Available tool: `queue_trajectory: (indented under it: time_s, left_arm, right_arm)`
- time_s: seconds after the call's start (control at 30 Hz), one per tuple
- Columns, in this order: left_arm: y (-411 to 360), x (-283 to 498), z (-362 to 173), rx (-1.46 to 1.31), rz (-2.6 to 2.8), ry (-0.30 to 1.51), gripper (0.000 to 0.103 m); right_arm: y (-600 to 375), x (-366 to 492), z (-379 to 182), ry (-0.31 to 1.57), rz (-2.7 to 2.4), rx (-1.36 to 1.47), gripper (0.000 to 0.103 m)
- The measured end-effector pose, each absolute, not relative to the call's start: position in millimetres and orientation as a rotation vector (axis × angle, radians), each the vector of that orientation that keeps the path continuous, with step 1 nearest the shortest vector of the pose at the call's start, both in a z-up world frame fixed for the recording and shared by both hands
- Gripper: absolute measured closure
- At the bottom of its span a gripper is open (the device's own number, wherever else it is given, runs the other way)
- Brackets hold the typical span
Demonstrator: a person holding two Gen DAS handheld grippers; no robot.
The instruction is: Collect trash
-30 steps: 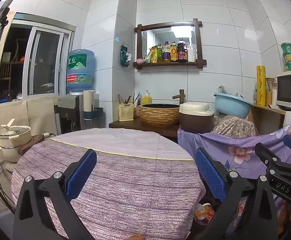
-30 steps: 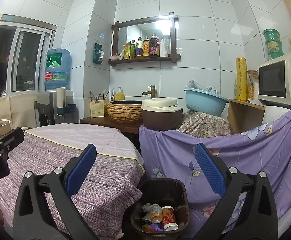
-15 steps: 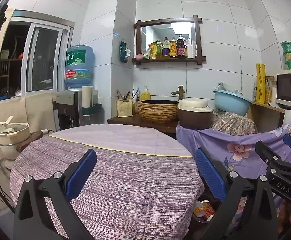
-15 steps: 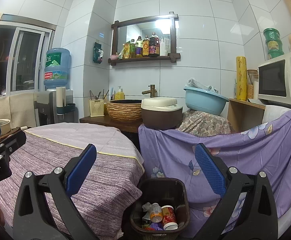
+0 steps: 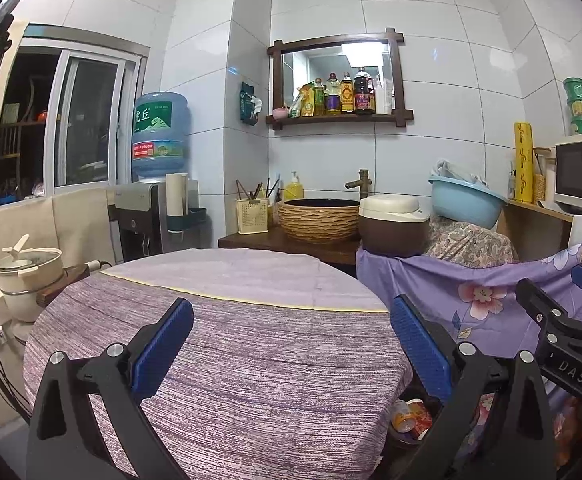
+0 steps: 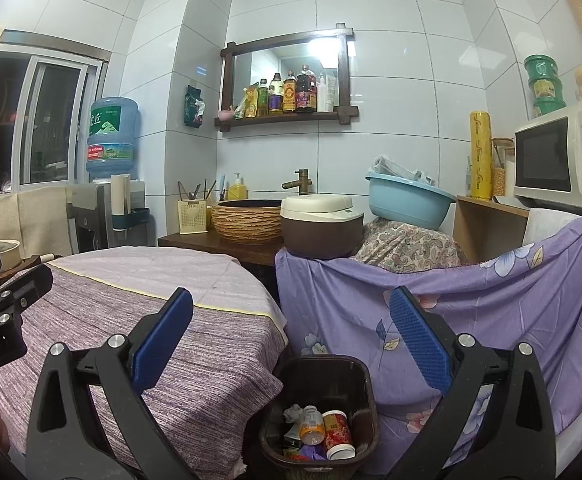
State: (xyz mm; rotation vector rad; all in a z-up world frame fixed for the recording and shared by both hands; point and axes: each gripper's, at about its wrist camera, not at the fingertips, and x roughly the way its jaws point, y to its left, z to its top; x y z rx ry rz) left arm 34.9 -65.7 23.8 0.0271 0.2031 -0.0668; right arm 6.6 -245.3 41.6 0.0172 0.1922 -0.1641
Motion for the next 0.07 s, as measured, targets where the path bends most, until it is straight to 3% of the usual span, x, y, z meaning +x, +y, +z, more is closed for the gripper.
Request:
queue_trajectory:
  time_s: [0.07]
  left_arm:
    - [-65.4, 34.7, 23.7, 0.029, -0.068, 0.202, 0.005]
  right_arm:
    - [-244.5, 6.4, 41.0, 0.193, -0.166, 0.018, 0.006]
